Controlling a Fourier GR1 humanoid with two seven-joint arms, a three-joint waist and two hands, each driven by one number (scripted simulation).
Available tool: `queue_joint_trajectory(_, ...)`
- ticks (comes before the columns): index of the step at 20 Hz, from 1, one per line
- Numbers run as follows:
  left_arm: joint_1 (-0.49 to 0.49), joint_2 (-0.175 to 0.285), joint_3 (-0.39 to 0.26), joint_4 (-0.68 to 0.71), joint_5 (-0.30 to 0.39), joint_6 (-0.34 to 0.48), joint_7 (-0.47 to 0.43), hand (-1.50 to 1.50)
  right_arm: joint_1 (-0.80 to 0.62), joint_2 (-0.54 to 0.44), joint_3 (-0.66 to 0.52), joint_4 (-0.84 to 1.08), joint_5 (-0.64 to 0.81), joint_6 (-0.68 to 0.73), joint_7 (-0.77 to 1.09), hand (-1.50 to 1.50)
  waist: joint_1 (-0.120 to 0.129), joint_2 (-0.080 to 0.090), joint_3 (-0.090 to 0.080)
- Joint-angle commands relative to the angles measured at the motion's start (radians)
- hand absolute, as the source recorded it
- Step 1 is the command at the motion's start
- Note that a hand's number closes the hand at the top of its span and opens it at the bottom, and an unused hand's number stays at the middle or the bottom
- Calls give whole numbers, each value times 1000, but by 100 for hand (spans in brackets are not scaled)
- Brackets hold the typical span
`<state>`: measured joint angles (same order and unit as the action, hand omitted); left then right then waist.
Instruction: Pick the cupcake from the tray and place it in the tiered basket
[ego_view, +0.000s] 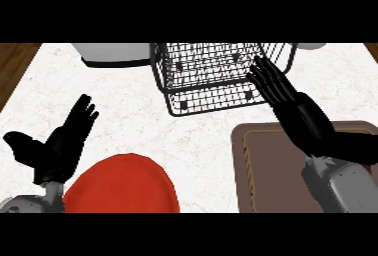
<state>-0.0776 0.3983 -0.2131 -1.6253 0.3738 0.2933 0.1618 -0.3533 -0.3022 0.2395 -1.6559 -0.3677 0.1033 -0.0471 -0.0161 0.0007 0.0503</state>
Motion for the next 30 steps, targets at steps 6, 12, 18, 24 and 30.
queue_joint_trajectory(6, 22, 34, -2, 22, -3, -55, -5, 0, 309, -188, -381, -78, 41, -75, -301, 150, -127, -13, -44)
queue_joint_trajectory(12, 10, -14, -47, 24, 21, -87, 11, 0, 545, 1, -599, 57, 82, -352, -503, -150, -71, -4, -47)
queue_joint_trajectory(18, -96, -82, -73, 122, -21, -83, 7, 0, 823, -21, -546, -125, 251, -330, -555, -150, -27, -2, -52)
queue_joint_trajectory(24, -101, -52, -62, 103, -17, -105, 24, 0, 1020, -91, -565, -316, 499, -497, -249, -150, -15, 4, -57)
queue_joint_trajectory(30, -107, -52, -63, 110, -11, -132, 25, 0, 1223, -65, -509, -568, 768, -535, 86, -150, 7, 10, -58)
